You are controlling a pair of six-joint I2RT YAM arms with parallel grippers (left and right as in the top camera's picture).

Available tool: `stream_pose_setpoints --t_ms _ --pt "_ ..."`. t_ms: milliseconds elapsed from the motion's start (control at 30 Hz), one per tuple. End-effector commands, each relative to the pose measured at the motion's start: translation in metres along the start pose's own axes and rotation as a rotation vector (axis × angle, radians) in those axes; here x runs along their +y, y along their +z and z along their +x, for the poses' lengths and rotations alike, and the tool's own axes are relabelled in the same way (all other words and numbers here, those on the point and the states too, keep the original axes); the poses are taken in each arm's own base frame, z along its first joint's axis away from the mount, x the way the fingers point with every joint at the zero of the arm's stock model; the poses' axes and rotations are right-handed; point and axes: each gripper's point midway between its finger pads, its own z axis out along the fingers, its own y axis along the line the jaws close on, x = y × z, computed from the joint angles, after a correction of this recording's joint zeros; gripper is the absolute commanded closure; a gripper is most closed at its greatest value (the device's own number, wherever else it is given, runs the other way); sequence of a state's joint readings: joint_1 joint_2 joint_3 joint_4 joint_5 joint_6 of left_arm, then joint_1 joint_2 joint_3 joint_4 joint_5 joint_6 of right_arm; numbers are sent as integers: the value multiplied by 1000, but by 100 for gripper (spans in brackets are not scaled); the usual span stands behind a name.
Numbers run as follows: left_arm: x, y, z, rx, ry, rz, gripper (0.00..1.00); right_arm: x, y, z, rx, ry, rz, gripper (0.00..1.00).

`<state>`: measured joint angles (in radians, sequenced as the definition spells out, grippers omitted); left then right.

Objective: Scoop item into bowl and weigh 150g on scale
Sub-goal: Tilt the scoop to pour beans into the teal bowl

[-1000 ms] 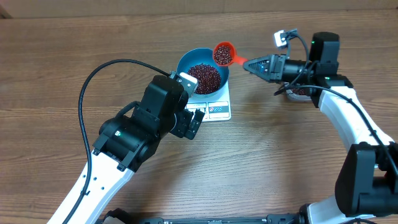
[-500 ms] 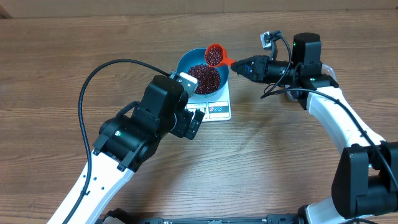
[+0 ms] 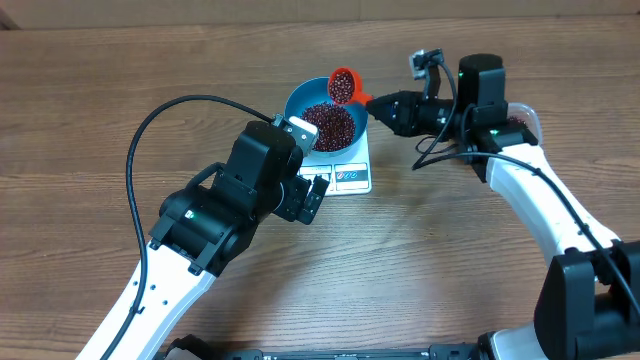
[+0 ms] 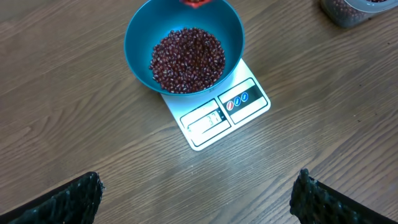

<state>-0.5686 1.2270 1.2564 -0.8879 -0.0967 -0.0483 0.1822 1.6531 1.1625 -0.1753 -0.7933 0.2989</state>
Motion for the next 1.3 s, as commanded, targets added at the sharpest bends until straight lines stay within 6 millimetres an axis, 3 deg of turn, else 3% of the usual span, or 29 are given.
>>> stream_pose_setpoints --t_ms 0,467,1267 --pt "0 -2 -5 -13 13 9 1 17 -6 -16 -58 -134 58 96" --pt "0 -2 -5 -13 13 9 0 -1 6 -2 -1 -431 300 96" --pt "0 -2 -5 -13 13 9 0 2 7 1 9 -427 277 96"
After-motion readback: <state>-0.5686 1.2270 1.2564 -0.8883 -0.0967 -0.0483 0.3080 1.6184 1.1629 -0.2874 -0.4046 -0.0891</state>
